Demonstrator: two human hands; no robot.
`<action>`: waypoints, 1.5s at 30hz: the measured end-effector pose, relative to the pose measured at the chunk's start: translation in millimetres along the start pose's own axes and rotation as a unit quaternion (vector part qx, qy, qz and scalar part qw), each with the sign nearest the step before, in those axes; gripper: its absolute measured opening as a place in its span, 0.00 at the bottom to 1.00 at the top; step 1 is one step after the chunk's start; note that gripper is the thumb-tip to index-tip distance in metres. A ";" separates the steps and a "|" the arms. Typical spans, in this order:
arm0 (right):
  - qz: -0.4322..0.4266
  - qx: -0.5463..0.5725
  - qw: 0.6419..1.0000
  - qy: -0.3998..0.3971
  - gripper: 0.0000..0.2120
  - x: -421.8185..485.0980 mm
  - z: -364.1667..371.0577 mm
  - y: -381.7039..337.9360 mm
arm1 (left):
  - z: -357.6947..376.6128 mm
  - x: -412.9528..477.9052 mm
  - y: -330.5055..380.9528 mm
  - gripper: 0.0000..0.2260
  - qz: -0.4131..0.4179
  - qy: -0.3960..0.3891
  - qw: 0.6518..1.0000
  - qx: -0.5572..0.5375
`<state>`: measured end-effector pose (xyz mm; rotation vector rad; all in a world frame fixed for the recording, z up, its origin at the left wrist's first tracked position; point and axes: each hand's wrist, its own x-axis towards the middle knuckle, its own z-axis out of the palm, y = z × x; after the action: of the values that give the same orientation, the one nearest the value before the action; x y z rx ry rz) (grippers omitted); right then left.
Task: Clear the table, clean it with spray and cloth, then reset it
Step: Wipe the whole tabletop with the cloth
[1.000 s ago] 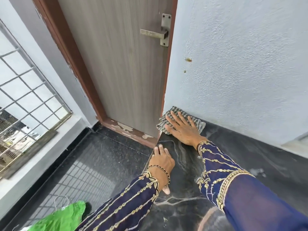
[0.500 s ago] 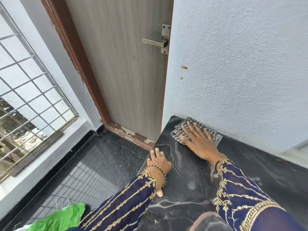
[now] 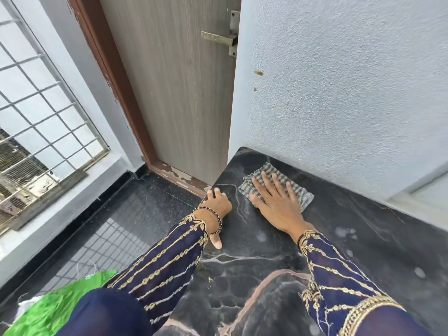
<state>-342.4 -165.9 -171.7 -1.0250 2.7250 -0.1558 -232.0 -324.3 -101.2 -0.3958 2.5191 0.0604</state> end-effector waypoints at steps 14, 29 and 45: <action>-0.116 -0.019 0.993 -0.007 0.29 -201.9 59.6 -152.2 | 146.7 -195.8 -32.6 0.24 0.028 0.244 0.943 -0.224; -0.224 -0.049 0.973 -0.025 0.26 -367.7 87.4 -191.3 | 191.1 -290.4 -26.1 0.17 0.063 0.271 0.916 -0.289; -0.167 -0.014 0.985 -0.036 0.25 -257.6 49.9 -73.0 | 155.4 -201.4 21.9 0.15 0.103 0.243 0.921 -0.286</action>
<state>-95.5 -51.4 -162.7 -1.4599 2.4785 -0.1323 4.4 -229.5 -119.0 -0.4039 2.9962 0.9000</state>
